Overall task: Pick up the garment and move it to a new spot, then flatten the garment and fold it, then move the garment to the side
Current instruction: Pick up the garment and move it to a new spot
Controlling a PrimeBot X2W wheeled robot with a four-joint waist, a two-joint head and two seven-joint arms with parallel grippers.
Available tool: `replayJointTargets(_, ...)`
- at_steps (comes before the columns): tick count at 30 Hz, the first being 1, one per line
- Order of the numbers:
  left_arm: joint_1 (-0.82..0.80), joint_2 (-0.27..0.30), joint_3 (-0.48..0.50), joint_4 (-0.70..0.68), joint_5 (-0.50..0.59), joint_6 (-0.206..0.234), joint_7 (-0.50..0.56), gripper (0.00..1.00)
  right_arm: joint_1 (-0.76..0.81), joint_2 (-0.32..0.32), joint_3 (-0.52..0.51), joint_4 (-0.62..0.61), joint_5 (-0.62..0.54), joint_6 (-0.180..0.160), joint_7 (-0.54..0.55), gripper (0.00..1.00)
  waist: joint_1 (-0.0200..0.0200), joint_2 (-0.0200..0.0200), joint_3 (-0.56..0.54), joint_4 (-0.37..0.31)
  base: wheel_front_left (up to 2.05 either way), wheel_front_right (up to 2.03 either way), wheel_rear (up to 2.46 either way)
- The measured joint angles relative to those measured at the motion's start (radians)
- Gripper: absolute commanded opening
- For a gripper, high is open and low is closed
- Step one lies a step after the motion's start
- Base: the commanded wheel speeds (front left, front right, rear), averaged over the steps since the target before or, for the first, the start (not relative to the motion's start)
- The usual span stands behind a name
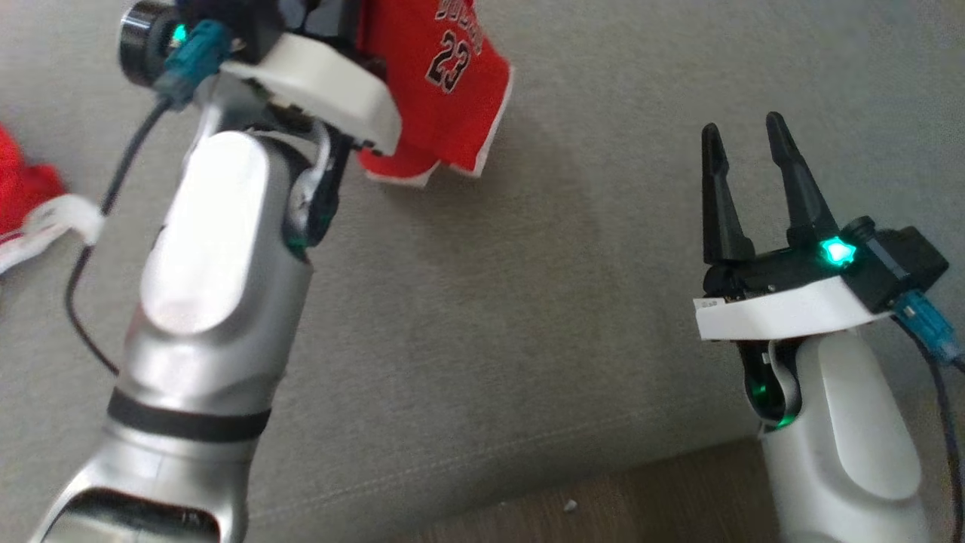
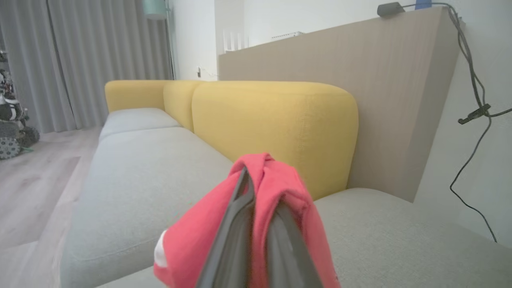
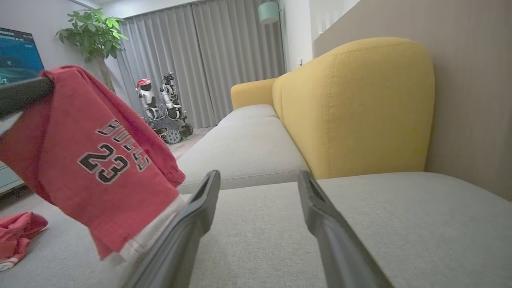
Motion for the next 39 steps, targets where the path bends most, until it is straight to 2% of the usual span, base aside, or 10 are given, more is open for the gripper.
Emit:
replayJointTargets(8,-0.05,-0.003,-0.19,0.185,-0.056,0.077,-0.044,0.0,-0.025,0.0,0.022,-0.023,0.023,0.0,-0.007,1.0,0.0,0.0,0.049,-0.078,0.0,0.0,0.0)
replayJointTargets(9,-0.05,-0.003,-0.19,0.185,-0.056,0.077,-0.044,0.0,-0.025,0.0,0.022,-0.023,0.023,0.0,-0.007,1.0,0.0,0.0,0.049,-0.078,0.0,0.0,0.0)
replayJointTargets(13,-0.051,-0.003,-0.307,0.245,-0.105,0.092,-0.062,0.01,-0.041,0.0,0.026,-0.029,0.027,0.0,-0.008,1.0,0.0,0.0,0.07,-0.099,0.0,0.0,0.0)
replayJointTargets(14,-0.052,-0.002,-0.336,0.257,-0.117,0.095,-0.067,0.13,-0.042,0.0,0.026,-0.029,0.027,0.0,-0.008,1.0,0.0,0.0,0.074,-0.102,0.0,0.0,0.0)
replayJointTargets(16,-0.053,-0.002,-0.422,0.282,-0.163,0.106,-0.073,0.47,-0.042,0.001,0.026,-0.028,0.027,0.0,-0.008,1.0,0.0,0.0,0.08,-0.107,0.0,0.0,0.0)
replayJointTargets(17,-0.053,-0.001,-0.453,0.286,-0.18,0.108,-0.077,0.76,-0.042,0.001,0.025,-0.027,0.027,0.0,-0.008,1.0,0.0,0.0,0.08,-0.107,0.0,0.0,0.0)
replayJointTargets(18,-0.053,-0.001,-0.481,0.287,-0.197,0.108,-0.078,1.0,-0.042,0.001,0.026,-0.027,0.028,0.0,-0.008,1.0,0.0,0.0,0.079,-0.106,0.0,0.0,0.0)
replayJointTargets(26,-0.053,0.002,-0.662,0.271,-0.333,0.122,-0.12,1.0,-0.042,0.001,0.022,-0.019,0.032,0.0,-0.008,1.0,0.0,0.0,0.054,-0.087,0.0,0.0,0.0)
replayJointTargets(34,-0.069,0.002,-0.686,0.247,-0.422,0.162,-0.183,1.0,-0.034,0.001,-0.012,0.001,0.01,0.0,-0.008,1.0,0.0,0.0,0.01,-0.019,0.0,0.0,0.0)
replayJointTargets(39,-0.075,0.002,-0.687,0.241,-0.429,0.161,-0.193,1.0,-0.024,0.001,-0.034,0.009,-0.029,0.0,-0.007,1.0,0.0,0.0,-0.026,0.048,0.0,0.0,0.0)
